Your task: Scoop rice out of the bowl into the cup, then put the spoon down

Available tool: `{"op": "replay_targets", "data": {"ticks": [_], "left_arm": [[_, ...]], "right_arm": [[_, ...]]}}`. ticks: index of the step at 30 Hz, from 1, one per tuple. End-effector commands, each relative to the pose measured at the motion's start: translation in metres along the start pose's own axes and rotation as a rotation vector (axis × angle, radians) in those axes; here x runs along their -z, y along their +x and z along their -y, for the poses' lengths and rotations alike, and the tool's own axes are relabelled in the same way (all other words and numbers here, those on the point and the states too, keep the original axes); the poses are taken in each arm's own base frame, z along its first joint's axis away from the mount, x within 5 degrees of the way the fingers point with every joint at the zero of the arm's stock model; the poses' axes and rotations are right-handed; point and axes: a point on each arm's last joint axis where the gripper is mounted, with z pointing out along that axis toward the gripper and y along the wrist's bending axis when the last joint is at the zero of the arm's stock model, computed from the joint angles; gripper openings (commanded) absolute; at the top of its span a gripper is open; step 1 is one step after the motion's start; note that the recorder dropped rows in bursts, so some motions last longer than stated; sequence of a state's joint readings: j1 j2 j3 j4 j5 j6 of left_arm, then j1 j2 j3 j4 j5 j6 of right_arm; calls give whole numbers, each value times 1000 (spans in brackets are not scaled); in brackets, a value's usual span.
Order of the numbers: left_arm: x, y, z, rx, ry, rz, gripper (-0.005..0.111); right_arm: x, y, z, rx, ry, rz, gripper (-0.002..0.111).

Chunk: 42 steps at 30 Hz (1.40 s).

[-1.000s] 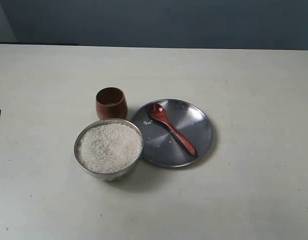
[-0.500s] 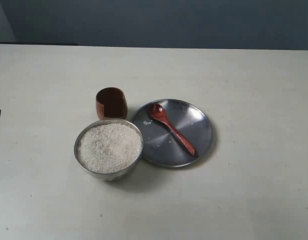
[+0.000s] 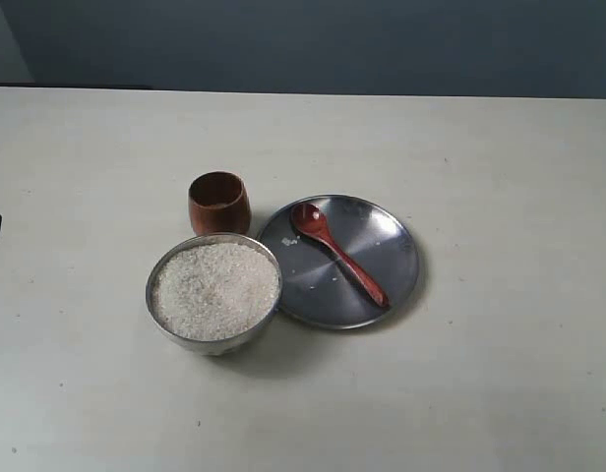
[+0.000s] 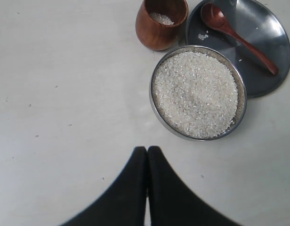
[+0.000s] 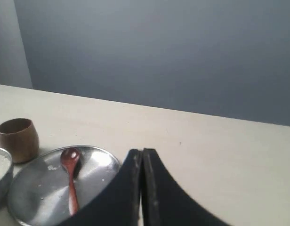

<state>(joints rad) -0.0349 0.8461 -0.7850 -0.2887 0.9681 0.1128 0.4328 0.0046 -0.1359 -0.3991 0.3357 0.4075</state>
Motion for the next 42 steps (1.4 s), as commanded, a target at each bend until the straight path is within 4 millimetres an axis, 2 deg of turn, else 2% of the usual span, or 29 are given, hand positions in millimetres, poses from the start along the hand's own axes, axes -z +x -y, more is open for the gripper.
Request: {"op": "replay_targets", "data": {"ticks": [1, 4, 18, 19, 30, 42], "left_arm": [[0, 0, -1, 1, -4, 4, 0], [0, 0, -1, 1, -4, 4, 0], [0, 0, -1, 1, -4, 4, 0], [0, 0, -1, 1, -4, 4, 0], [0, 0, -1, 1, -4, 4, 0], [0, 0, -1, 1, -4, 4, 0]], "right_arm": [[1, 3, -9, -301, -91, -37, 0], [1, 3, -13, -423, -130, -53, 0], [1, 3, -13, -428, -131, -54, 0], [1, 3, -12, -358, -126, -48, 0], [1, 3, -12, -39, -131, -27, 0], [1, 3, -13, -50, -139, -28, 0]]}}
